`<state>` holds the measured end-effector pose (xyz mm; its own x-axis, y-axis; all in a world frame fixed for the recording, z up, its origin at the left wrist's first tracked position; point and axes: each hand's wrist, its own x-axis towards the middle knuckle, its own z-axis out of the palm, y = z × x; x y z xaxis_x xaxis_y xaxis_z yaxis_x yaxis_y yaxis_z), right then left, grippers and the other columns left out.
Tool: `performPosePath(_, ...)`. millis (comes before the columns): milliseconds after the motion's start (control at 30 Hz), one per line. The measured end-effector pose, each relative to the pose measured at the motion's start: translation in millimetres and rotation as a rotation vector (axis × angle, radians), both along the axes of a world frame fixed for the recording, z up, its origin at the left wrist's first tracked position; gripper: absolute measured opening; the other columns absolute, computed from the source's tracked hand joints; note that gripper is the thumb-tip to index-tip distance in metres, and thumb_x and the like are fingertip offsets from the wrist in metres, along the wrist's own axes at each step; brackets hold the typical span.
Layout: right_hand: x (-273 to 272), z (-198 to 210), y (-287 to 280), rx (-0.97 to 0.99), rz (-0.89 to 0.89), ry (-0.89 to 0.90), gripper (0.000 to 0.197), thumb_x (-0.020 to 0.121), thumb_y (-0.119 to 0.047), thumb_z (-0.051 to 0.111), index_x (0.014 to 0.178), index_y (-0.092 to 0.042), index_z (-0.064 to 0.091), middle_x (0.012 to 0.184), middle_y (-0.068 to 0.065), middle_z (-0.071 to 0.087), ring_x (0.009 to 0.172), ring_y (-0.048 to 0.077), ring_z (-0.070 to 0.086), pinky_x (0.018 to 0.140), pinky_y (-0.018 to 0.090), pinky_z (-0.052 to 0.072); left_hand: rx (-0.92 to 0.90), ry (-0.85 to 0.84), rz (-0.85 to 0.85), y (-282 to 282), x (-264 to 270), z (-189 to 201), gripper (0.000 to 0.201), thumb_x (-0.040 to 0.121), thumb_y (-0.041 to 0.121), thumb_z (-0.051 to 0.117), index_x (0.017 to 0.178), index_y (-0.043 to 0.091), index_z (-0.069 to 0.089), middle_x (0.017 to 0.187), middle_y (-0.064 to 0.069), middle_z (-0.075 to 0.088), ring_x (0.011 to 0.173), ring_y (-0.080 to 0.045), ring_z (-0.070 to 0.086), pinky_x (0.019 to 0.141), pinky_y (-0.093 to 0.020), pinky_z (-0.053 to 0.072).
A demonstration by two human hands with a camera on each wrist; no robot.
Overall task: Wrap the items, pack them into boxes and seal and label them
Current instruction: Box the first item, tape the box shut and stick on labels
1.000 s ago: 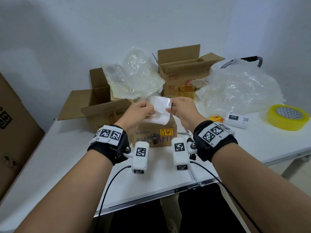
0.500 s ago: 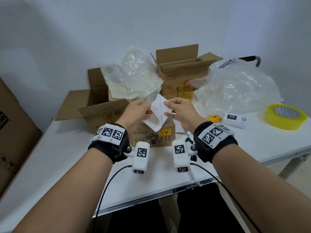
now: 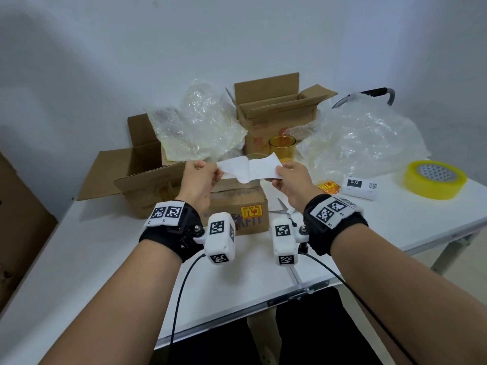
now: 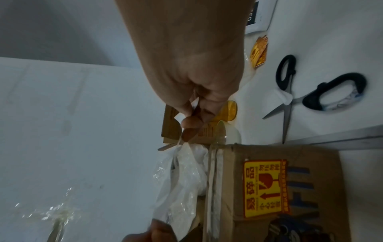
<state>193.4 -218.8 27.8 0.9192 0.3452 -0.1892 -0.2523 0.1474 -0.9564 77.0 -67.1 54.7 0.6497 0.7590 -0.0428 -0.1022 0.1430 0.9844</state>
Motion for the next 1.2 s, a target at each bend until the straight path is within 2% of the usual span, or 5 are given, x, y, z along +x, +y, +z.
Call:
performPosePath(200, 32.1, -22.3, -39.4, 0.087, -0.25, 0.116, 0.024, 0.097, -0.001, 0.044, 0.119, -0.002, 0.051, 0.09, 0.011, 0.061, 0.065, 0.017, 0.06, 0.048, 0.015, 0.047, 0.416, 0.079, 0.046, -26.0, 32.7, 14.7, 0.021, 0.092, 0.013, 0.054, 0.076, 0.025, 0.059, 0.076, 0.005, 0.061, 0.077, -0.018, 0.058, 0.078, -0.035, 0.05)
performPosePath(400, 60.5, -35.3, -103.5, -0.011, -0.453, 0.123, 0.02, 0.097, -0.004, 0.038, 0.091, -0.015, 0.054, 0.093, 0.008, 0.062, 0.054, 0.011, 0.057, 0.045, 0.016, 0.042, 0.913, 0.234, -0.023, -51.8, 75.7, 26.7, 0.016, 0.093, 0.009, 0.053, 0.089, 0.013, 0.069, 0.094, 0.002, 0.063, 0.086, -0.014, 0.055, 0.066, -0.019, 0.041)
performPosePath(767, 94.0, -52.2, -133.1, 0.051, -0.595, 0.11, 0.018, 0.098, -0.007, 0.047, 0.112, 0.001, 0.055, 0.097, 0.02, 0.068, 0.053, 0.013, 0.066, 0.046, 0.018, 0.05, 1.395, 0.752, -0.483, -72.8, 149.9, 5.6, 0.025, 0.096, 0.019, 0.053, 0.112, 0.021, 0.072, 0.134, -0.005, 0.059, 0.122, -0.026, 0.054, 0.104, -0.038, 0.044)
performPosePath(1000, 89.3, -46.9, -126.3, -0.114, -0.477, -0.123, 0.009, 0.097, -0.005, 0.046, 0.103, -0.007, 0.053, 0.104, 0.017, 0.063, 0.053, 0.016, 0.066, 0.048, 0.022, 0.053, 1.459, 0.37, -0.549, -83.8, 158.9, -1.0, 0.049, 0.088, 0.0, 0.053, 0.135, 0.014, 0.054, 0.15, -0.005, 0.037, 0.136, -0.024, 0.039, 0.11, -0.04, 0.036)
performPosePath(1200, 67.8, -28.6, -100.5, -0.363, -0.28, -0.563, 0.015, 0.098, -0.01, 0.05, 0.105, -0.004, 0.061, 0.09, 0.01, 0.062, 0.066, 0.01, 0.059, 0.049, 0.009, 0.043, 1.894, 0.327, -0.706, -100.9, 135.2, 16.4, 0.108, 0.071, -0.024, 0.042, 0.152, 0.044, 0.018, 0.163, 0.014, -0.002, 0.151, -0.016, 0.001, 0.116, -0.05, 0.008)
